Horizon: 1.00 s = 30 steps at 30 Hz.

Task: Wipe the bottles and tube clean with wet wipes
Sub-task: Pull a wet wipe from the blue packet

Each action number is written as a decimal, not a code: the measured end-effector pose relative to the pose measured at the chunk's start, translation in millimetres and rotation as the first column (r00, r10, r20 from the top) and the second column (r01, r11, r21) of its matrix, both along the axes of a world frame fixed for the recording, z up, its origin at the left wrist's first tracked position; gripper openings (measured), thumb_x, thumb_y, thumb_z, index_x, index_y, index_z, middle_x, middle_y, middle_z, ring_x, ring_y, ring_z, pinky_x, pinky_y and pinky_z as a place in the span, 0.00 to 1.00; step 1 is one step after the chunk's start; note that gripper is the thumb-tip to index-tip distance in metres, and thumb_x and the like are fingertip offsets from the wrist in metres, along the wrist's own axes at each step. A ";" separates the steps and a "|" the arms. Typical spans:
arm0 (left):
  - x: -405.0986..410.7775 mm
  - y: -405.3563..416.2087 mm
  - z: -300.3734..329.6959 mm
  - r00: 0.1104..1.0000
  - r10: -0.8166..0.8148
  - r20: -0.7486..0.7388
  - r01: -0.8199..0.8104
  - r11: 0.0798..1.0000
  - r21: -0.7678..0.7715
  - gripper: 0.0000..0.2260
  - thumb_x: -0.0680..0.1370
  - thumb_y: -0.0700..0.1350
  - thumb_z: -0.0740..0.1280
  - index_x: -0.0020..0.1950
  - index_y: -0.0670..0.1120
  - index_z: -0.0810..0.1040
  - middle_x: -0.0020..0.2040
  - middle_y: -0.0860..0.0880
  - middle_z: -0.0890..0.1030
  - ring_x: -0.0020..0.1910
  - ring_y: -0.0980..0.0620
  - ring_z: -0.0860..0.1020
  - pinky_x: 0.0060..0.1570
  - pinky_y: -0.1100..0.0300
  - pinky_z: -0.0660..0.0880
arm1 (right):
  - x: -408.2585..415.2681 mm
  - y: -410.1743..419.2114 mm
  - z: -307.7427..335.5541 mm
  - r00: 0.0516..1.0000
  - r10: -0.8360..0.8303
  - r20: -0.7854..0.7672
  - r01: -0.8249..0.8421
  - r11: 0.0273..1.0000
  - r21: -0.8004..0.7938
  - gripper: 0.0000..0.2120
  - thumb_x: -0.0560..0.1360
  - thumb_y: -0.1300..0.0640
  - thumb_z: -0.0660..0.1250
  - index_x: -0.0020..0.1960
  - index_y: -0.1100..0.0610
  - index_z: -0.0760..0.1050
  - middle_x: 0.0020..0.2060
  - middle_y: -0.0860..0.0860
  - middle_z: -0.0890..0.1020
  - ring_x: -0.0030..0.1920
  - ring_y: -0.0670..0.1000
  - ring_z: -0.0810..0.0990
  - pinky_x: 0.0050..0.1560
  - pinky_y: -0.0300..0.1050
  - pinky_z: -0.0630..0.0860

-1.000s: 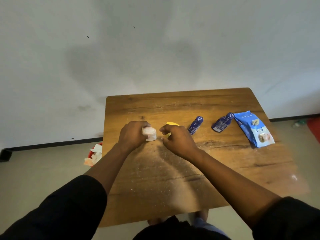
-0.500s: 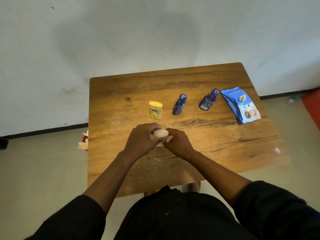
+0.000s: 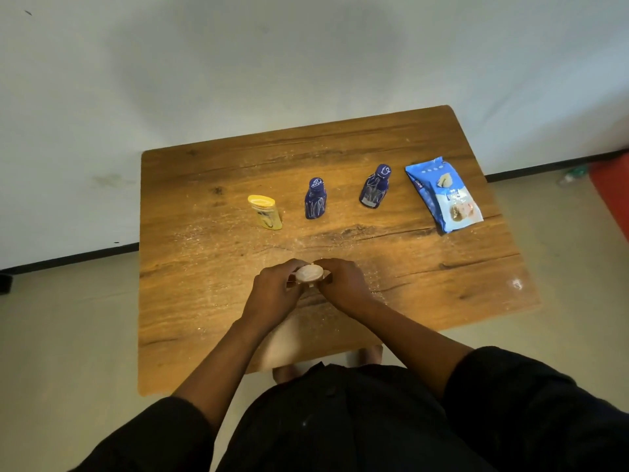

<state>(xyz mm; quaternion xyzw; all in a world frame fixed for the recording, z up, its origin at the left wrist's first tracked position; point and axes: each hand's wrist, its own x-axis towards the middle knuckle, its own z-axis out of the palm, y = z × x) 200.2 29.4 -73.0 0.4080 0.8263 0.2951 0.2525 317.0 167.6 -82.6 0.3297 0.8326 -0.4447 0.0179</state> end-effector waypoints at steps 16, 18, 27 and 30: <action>33.4 30.8 53.5 0.993 0.032 -0.117 -0.032 0.999 -0.004 0.37 0.76 0.50 0.75 0.81 0.51 0.61 0.77 0.52 0.67 0.74 0.54 0.65 0.70 0.56 0.64 | 46.9 71.1 3.8 0.997 -0.040 -0.062 0.038 0.999 -0.033 0.22 0.77 0.60 0.74 0.70 0.52 0.78 0.60 0.50 0.83 0.50 0.48 0.84 0.55 0.48 0.83; 40.3 46.8 65.0 0.983 0.010 -0.185 0.002 0.998 0.067 0.32 0.77 0.44 0.74 0.79 0.51 0.65 0.76 0.50 0.69 0.75 0.50 0.67 0.72 0.51 0.66 | 61.4 98.4 12.6 0.992 -0.089 -0.093 0.092 0.995 0.031 0.18 0.77 0.59 0.73 0.67 0.53 0.80 0.57 0.50 0.85 0.48 0.47 0.84 0.53 0.49 0.83; 79.3 195.1 52.7 0.905 -0.359 -0.228 0.355 0.933 -0.057 0.28 0.79 0.48 0.68 0.79 0.45 0.68 0.81 0.44 0.65 0.82 0.43 0.60 0.79 0.48 0.60 | 101.5 232.4 12.0 0.949 -0.300 -0.091 0.314 0.907 0.281 0.12 0.77 0.61 0.69 0.60 0.59 0.83 0.54 0.56 0.86 0.54 0.56 0.84 0.52 0.42 0.75; 93.7 246.7 35.5 0.869 -0.451 -0.203 0.424 0.891 -0.162 0.31 0.79 0.45 0.70 0.81 0.45 0.65 0.83 0.41 0.60 0.83 0.40 0.55 0.80 0.47 0.57 | 103.3 265.9 6.9 0.957 -0.285 -0.051 0.285 0.902 0.324 0.16 0.77 0.62 0.69 0.65 0.59 0.80 0.58 0.57 0.84 0.58 0.57 0.82 0.55 0.46 0.75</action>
